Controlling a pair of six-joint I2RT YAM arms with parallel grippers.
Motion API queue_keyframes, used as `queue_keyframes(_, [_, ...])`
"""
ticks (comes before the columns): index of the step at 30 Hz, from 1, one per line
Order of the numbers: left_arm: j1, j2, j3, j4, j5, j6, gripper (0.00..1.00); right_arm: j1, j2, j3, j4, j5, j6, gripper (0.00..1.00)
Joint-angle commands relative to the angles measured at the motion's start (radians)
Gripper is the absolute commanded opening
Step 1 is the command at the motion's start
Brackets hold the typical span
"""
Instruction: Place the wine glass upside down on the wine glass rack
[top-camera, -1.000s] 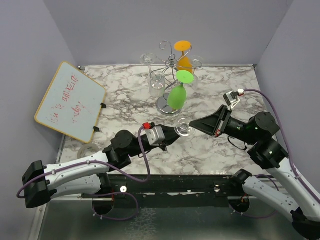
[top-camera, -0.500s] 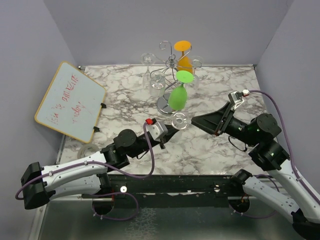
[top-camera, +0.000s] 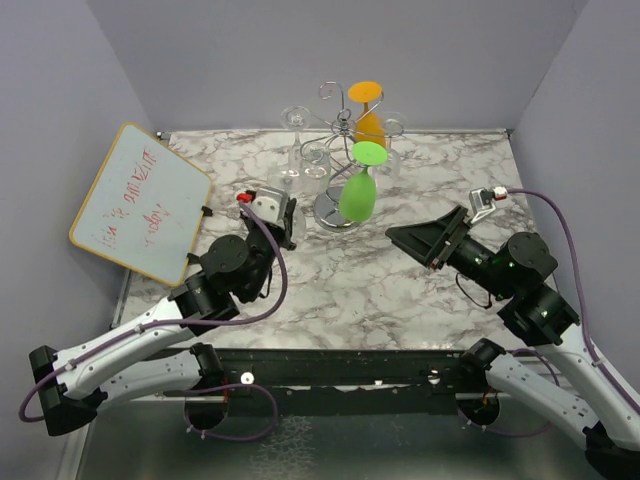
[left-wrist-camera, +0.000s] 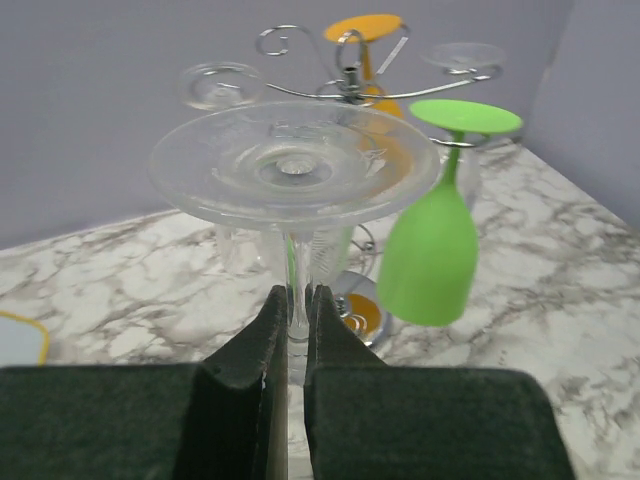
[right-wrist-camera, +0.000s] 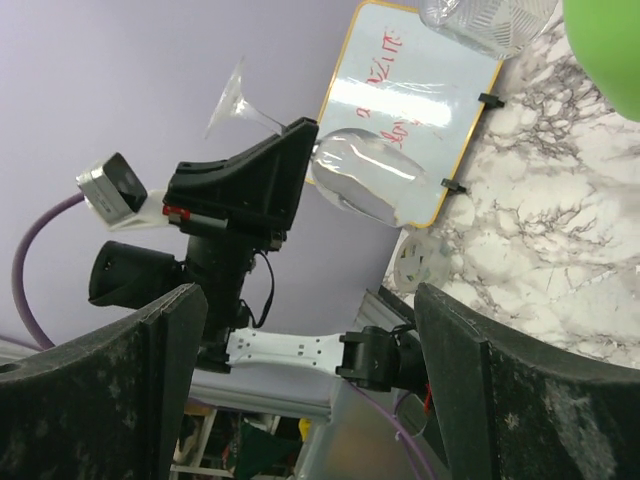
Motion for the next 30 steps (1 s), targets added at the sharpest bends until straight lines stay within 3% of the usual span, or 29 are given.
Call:
queue_keyframes(1, [0.076, 0.031, 0.069, -0.055, -0.231, -0.019, 0.0, 0.006, -0.002, 0.004, -0.031, 0.054, -0.037, 0.89])
queue_keyframes(4, [0.194, 0.078, 0.146, -0.127, -0.211, -0.1, 0.0, 0.006, 0.003, 0.006, -0.032, 0.058, -0.05, 0.89])
queue_keyframes(7, [0.338, 0.143, 0.22, -0.173, -0.089, -0.167, 0.0, 0.006, 0.004, 0.008, -0.026, 0.063, -0.06, 0.88])
queue_keyframes(17, [0.763, 0.427, 0.393, 0.006, 0.483, -0.193, 0.0, 0.006, -0.027, 0.022, -0.049, 0.113, -0.11, 0.88])
queue_keyframes(21, [0.863, 0.572, 0.482, 0.085, 0.736, -0.175, 0.0, 0.006, -0.033, 0.042, -0.072, 0.146, -0.151, 0.88])
queue_keyframes(26, [0.967, 0.731, 0.527, 0.336, 1.16, -0.207, 0.0, 0.006, -0.021, 0.071, -0.07, 0.177, -0.201, 0.88])
queue_keyframes(30, [0.991, 0.873, 0.648, 0.365, 1.351, -0.166, 0.0, 0.006, -0.001, 0.106, -0.081, 0.191, -0.226, 0.88])
